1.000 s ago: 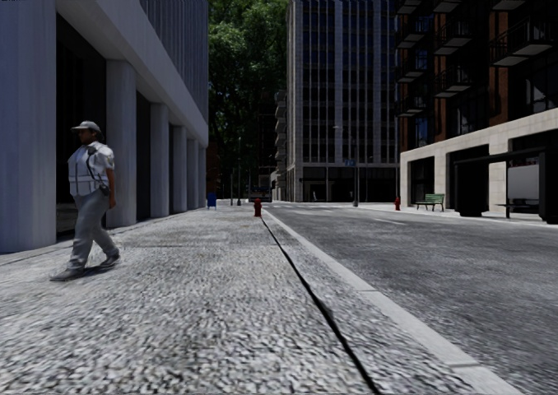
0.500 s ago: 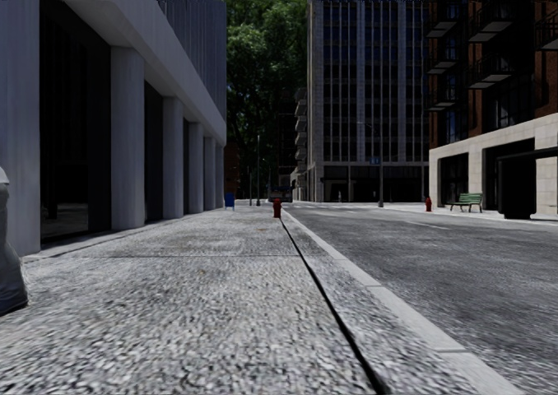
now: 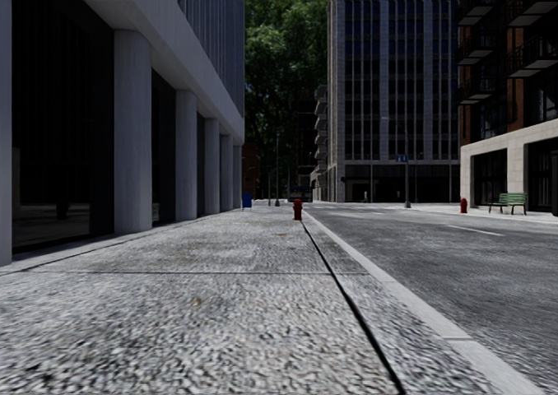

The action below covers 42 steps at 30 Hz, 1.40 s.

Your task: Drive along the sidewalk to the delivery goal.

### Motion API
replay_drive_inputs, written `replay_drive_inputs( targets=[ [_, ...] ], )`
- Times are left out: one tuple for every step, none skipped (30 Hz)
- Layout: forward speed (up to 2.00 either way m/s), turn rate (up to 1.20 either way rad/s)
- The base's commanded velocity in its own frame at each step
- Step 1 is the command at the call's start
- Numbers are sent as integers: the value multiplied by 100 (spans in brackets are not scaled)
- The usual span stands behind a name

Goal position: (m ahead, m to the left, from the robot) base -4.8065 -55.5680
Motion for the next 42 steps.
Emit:
replay_drive_inputs(
  targets=[
    [200, 19],
    [200, 19],
    [200, 10],
    [200, 0],
    [200, 0],
    [200, 0],
    [200, 0],
    [200, 0],
    [200, 0],
    [200, 0],
    [200, 0],
    [200, 0],
    [200, 0],
    [200, 0],
    [200, 0],
    [200, 0],
    [200, 0],
    [200, 0],
    [200, 0],
    [200, 0],
    [200, 0],
    [200, 0],
    [200, 0],
    [200, 0],
    [200, 0],
    [200, 0],
    [200, 0],
    [200, 0],
    [200, 0],
    [200, 0],
    [200, 0],
    [200, 0],
    [200, 0],
    [200, 0],
    [200, 0],
    [200, 0],
    [200, 0],
    [200, 0],
    [200, 0],
    [200, 0],
    [200, 0],
    [200, 0]
  ],
)
